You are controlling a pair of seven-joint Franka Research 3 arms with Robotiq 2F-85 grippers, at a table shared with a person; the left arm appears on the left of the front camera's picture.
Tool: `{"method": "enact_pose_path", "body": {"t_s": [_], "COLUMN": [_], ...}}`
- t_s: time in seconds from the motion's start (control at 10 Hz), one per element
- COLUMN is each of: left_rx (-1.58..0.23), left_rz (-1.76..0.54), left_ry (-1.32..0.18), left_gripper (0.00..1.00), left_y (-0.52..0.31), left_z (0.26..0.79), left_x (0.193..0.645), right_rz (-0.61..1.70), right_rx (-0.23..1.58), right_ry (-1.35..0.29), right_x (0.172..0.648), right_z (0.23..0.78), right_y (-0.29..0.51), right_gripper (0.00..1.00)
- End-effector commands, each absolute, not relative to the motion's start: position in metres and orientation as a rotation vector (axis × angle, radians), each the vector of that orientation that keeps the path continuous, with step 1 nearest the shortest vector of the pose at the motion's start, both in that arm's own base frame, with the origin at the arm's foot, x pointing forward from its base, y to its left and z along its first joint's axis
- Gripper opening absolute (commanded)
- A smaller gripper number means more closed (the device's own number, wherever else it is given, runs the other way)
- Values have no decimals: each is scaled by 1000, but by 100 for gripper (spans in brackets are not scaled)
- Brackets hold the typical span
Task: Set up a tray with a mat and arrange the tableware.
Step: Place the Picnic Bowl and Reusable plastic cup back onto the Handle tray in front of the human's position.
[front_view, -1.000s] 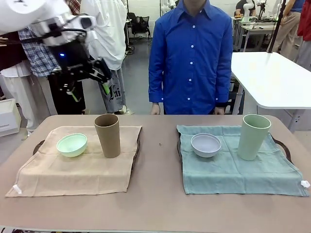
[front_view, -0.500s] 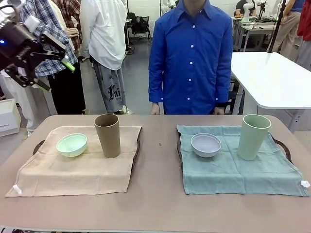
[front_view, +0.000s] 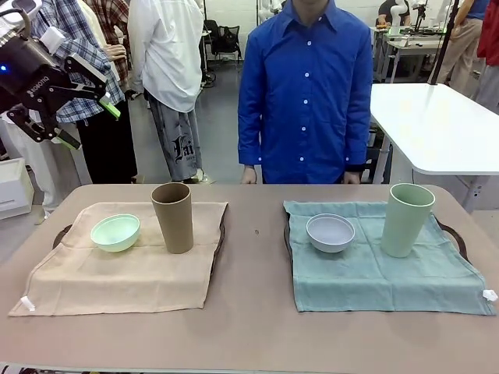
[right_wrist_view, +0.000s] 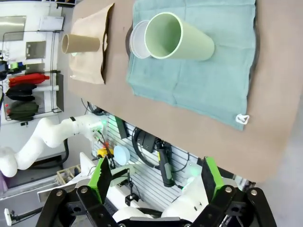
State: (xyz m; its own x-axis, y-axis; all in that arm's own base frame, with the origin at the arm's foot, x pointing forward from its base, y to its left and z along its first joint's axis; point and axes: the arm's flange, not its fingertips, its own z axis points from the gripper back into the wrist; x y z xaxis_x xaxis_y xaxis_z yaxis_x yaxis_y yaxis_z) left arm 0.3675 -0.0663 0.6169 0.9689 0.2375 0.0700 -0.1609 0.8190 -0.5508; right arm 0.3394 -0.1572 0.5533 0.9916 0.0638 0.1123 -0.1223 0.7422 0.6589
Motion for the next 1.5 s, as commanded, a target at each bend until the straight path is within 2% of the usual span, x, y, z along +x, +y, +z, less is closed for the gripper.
{"method": "enact_pose_path", "body": {"t_s": [0.0, 0.3, 0.5, 0.7, 0.9, 1.2, 1.3, 1.4], "left_rx": [-677, -973, -1090, -1132, -1208, -1472, -1495, -1448], "left_rz": [204, 136, 170, 256, 298, 285, 269, 266], "left_ry": [1, 308, 345, 321, 250, 238, 216, 109], "left_gripper": [100, 100, 100, 100, 100, 100, 100, 100], "left_y": [-41, 39, 77, 103, 128, 169, 175, 174], "left_z": [620, 603, 575, 535, 503, 481, 483, 490], "left_x": [381, 399, 394, 388, 374, 358, 357, 360], "right_rz": [131, 117, 39, -46, -80, -132, -137, -131], "right_rx": [814, 1125, 1397, 1531, 1512, 1473, 1466, 1450], "right_ry": [-46, 29, 53, 32, 76, 122, 124, 119], "right_x": [339, 336, 333, 331, 324, 311, 309, 310], "right_z": [543, 526, 509, 490, 478, 464, 461, 459], "right_y": [-162, -189, -207, -223, -228, -235, -235, -234], "right_gripper": [100, 100, 100, 100, 100, 100, 100, 100]}}
